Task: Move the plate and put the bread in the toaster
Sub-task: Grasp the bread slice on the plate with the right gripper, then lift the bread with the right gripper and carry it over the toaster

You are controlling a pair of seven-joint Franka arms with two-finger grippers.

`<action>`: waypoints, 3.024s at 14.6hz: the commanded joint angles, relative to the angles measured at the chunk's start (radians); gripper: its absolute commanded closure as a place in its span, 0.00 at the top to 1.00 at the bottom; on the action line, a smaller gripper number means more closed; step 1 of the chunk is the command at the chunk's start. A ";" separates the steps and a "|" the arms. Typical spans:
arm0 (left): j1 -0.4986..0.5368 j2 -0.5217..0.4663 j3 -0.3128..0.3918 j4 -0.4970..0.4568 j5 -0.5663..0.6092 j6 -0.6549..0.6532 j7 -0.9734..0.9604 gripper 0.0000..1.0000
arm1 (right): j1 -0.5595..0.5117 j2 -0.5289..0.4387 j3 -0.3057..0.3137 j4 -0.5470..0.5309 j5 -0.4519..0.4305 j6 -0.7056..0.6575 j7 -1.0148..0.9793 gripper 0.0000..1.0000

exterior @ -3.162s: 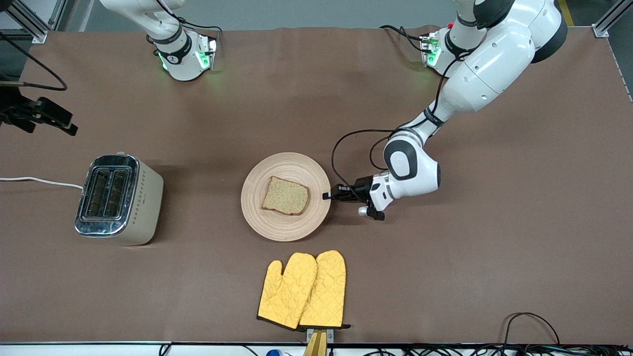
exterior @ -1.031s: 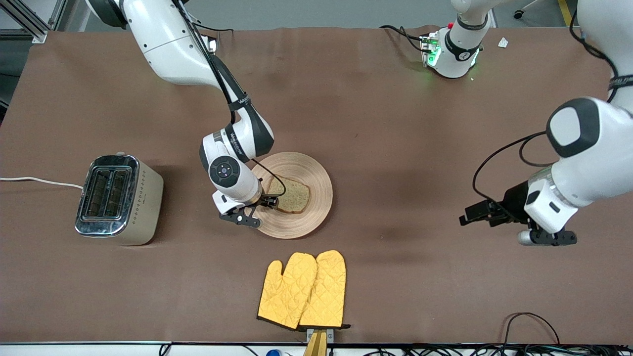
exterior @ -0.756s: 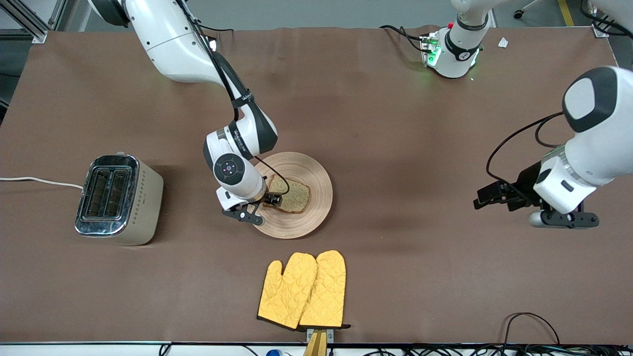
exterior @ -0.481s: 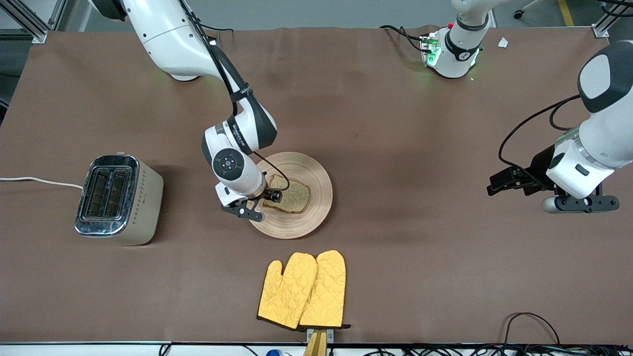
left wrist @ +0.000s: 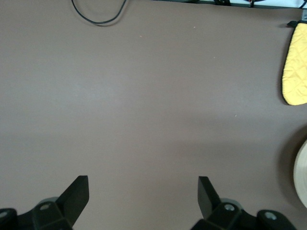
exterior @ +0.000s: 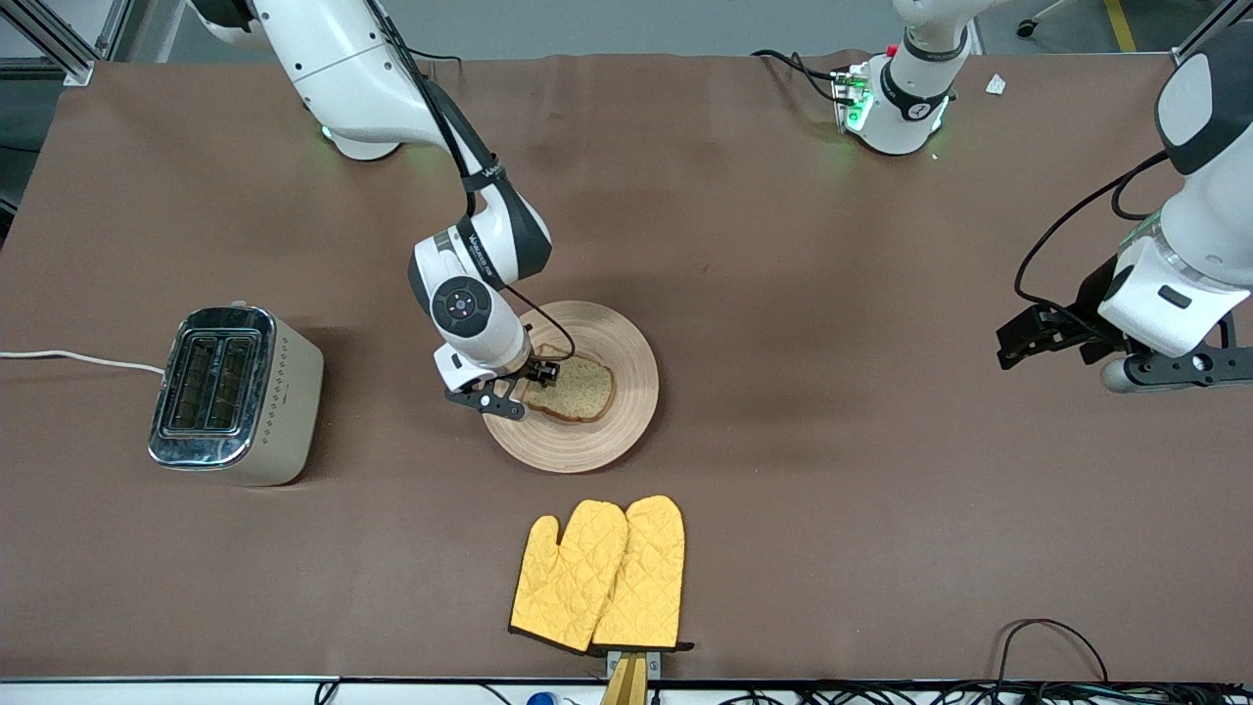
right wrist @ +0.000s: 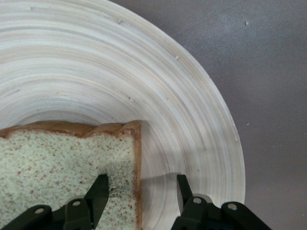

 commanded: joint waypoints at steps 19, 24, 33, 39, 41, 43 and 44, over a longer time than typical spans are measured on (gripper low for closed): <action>0.001 -0.060 -0.008 0.070 0.091 -0.127 0.002 1.00 | 0.005 -0.082 -0.041 0.152 0.071 -0.221 0.011 0.00; -0.005 -0.100 -0.002 0.063 0.077 -0.165 0.031 1.00 | -0.014 -0.132 -0.073 0.256 -0.084 -0.417 -0.006 0.00; -0.154 -0.169 0.157 0.052 -0.020 -0.271 0.092 1.00 | -0.188 -0.135 -0.080 0.546 -0.286 -0.934 -0.400 0.00; -0.353 -0.229 0.361 0.000 -0.023 -0.293 0.123 1.00 | -0.272 -0.175 -0.087 0.543 -0.555 -0.990 -0.642 0.00; -0.404 -0.253 0.424 -0.028 -0.055 -0.293 0.131 1.00 | -0.310 -0.171 -0.085 0.539 -0.614 -0.990 -0.713 0.00; -0.450 -0.266 0.473 -0.040 -0.058 -0.293 0.164 1.00 | -0.335 -0.168 -0.085 0.539 -0.664 -0.985 -0.744 0.00; -0.451 -0.269 0.478 -0.042 -0.058 -0.293 0.174 1.00 | -0.340 -0.165 -0.085 0.537 -0.676 -0.981 -0.745 0.00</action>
